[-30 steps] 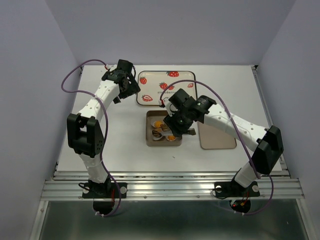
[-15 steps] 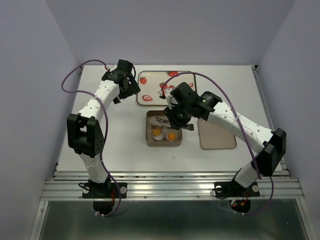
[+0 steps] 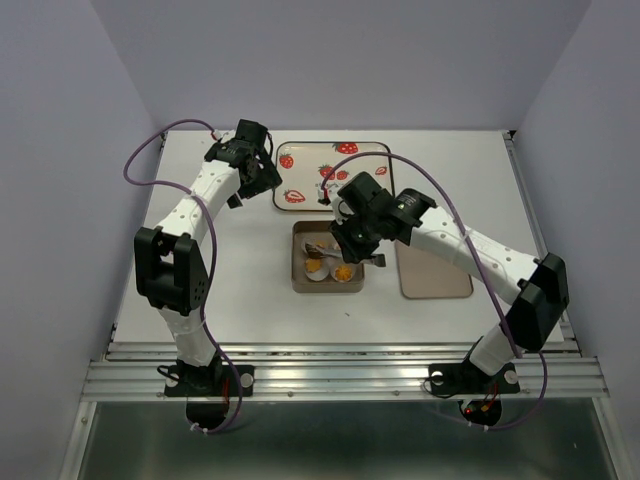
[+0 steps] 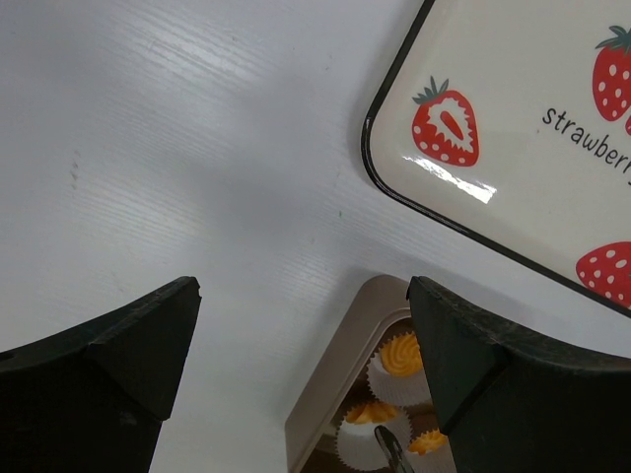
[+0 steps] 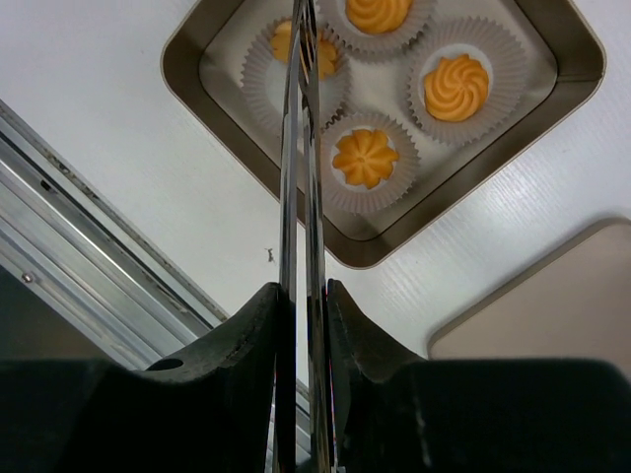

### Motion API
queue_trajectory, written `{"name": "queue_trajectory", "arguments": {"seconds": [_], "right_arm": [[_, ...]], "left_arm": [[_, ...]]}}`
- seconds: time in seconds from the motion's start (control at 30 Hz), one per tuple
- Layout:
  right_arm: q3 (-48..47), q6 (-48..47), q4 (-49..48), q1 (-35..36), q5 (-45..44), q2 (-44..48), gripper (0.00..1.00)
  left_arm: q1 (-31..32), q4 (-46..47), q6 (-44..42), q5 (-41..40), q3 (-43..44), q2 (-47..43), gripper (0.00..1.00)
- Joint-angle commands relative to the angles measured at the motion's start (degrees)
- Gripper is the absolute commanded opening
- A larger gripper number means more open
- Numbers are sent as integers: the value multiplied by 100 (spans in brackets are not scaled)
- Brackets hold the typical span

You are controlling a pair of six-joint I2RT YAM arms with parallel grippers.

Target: Pack the cookies

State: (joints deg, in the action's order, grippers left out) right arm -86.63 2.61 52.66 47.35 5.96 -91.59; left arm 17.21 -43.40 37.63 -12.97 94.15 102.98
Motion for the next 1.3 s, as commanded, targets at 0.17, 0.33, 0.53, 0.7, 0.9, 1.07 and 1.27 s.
{"name": "queue_trajectory", "arguments": {"seconds": [0.17,0.33,0.53,0.7,0.9,1.07,1.27], "right_arm": [[217,55,-327,46,-42,-61,27],[243,99,-108,46,55,-17,27],[-2,108,279,46,204,-17,27],[-328,116,447,46,-155,9,27],[-1144,1361,332,-93,-1463,141,24],[-1277,1848,-27,-1173,-2757,-104,25],[-1444,1471,-1607,-3142,-3033,-1184,25]], "left_arm": [[28,-64,-18,-179,-107,-375,99],[28,-37,-19,-162,-134,-366,99],[28,-37,-19,-162,-151,-366,99],[28,-55,-10,-153,-63,-340,99],[28,-344,34,-232,322,-261,99],[28,-599,104,-267,666,-94,99],[37,-933,157,-338,1167,56,99]]}}
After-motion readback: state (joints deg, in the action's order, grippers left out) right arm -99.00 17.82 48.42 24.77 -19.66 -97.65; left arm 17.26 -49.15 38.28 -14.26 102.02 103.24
